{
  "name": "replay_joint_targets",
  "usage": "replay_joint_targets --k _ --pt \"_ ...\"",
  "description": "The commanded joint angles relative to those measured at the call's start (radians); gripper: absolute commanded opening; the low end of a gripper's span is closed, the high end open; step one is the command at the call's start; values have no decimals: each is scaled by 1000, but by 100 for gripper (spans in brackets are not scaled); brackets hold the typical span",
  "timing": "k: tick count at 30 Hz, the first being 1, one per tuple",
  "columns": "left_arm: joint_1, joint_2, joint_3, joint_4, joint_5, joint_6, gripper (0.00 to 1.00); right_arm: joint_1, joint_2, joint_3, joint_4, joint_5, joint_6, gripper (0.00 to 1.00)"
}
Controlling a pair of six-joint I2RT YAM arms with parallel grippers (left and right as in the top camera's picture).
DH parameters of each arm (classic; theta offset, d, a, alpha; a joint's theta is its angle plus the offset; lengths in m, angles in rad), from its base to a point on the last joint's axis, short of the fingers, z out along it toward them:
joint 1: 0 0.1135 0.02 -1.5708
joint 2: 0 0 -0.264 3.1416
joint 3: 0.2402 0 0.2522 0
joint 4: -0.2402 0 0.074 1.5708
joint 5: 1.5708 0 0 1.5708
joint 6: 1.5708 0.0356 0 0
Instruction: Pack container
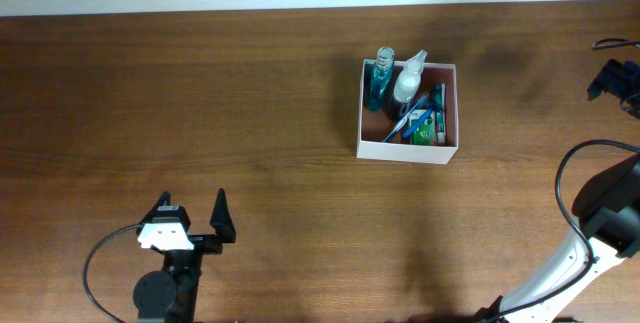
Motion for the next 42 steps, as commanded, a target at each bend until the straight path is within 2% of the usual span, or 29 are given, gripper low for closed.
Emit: replay_joint_targets --k 1,29,35,42 --pt "4 -8 -3 -7 -10 2 99 -4 -10 -7 0 9 8 99" --pt "4 -8 -3 -7 -10 2 100 -4 -11 -7 0 9 8 99" --pt "4 -8 -3 -7 -10 2 100 27 -84 -7 0 11 0 99" --pt "4 -8 -3 -7 -10 2 99 121 -252 -7 45 59 0 99"
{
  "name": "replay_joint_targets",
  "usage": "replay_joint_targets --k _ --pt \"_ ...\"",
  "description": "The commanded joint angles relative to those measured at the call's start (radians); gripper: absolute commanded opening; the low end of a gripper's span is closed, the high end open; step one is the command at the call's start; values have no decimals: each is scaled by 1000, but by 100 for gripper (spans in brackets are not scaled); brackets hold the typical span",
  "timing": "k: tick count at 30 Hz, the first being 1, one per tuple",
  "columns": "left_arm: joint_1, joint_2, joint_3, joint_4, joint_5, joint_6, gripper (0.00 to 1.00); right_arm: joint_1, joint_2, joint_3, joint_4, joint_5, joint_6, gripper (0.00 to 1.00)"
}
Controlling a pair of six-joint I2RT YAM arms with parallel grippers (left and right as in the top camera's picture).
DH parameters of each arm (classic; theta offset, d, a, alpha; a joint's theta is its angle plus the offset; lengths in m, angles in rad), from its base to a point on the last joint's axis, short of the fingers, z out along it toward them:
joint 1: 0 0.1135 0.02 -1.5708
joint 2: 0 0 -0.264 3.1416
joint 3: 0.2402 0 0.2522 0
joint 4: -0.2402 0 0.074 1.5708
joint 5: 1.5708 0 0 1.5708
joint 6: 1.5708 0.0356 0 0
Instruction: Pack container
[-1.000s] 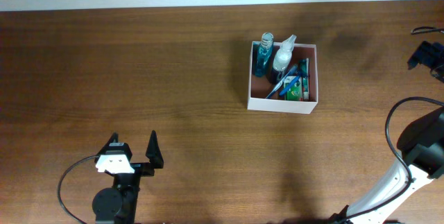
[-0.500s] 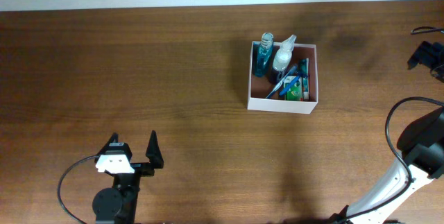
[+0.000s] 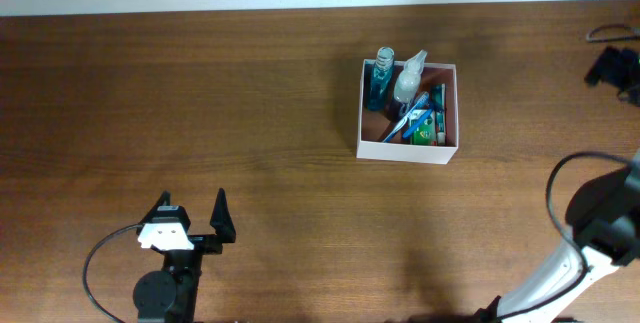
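Note:
A white open box (image 3: pixel 365 113) stands right of the table's middle. Inside it are a blue bottle (image 3: pixel 380 81), a clear spray bottle (image 3: pixel 408 81) and several small packets and tubes (image 3: pixel 424 121). My left gripper (image 3: pixel 190 210) stands open near the front left edge, far from the box, with nothing between its fingers. The right arm (image 3: pixel 600 225) runs along the right edge; its gripper end (image 3: pixel 612 67) sits at the far right, dark and partly cut off, and its fingers cannot be made out.
A black cable (image 3: pixel 100 263) loops beside the left arm's base. Another cable (image 3: pixel 560 178) arcs by the right arm. The wooden table (image 3: pixel 200 93) meets a white wall along its far edge.
The right arm's gripper end has shifted slightly up and toward the right edge, and the arm's elbow moved a little. The left arm and the box's contents are unchanged.

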Motion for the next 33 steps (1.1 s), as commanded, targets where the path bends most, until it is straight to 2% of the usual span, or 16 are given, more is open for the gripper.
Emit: replay_joint_targets --k 1,8,13,16,20,33 --pt "4 -8 -3 -7 -10 2 100 64 -159 7 24 41 2 99" --pt "4 -8 -3 -7 -10 2 99 172 -388 -95 52 139 2 99" --pt "4 -8 -3 -7 -10 2 100 200 -598 -314 122 114 4 99" --pt "4 -8 -3 -7 -10 2 100 243 -787 -471 132 77 6 99" --pt "4 -8 -3 -7 -10 2 99 304 -964 -591 158 55 6 99" --pt "4 -8 -3 -7 -10 2 99 324 -1472 -1056 588 -10 2 99"
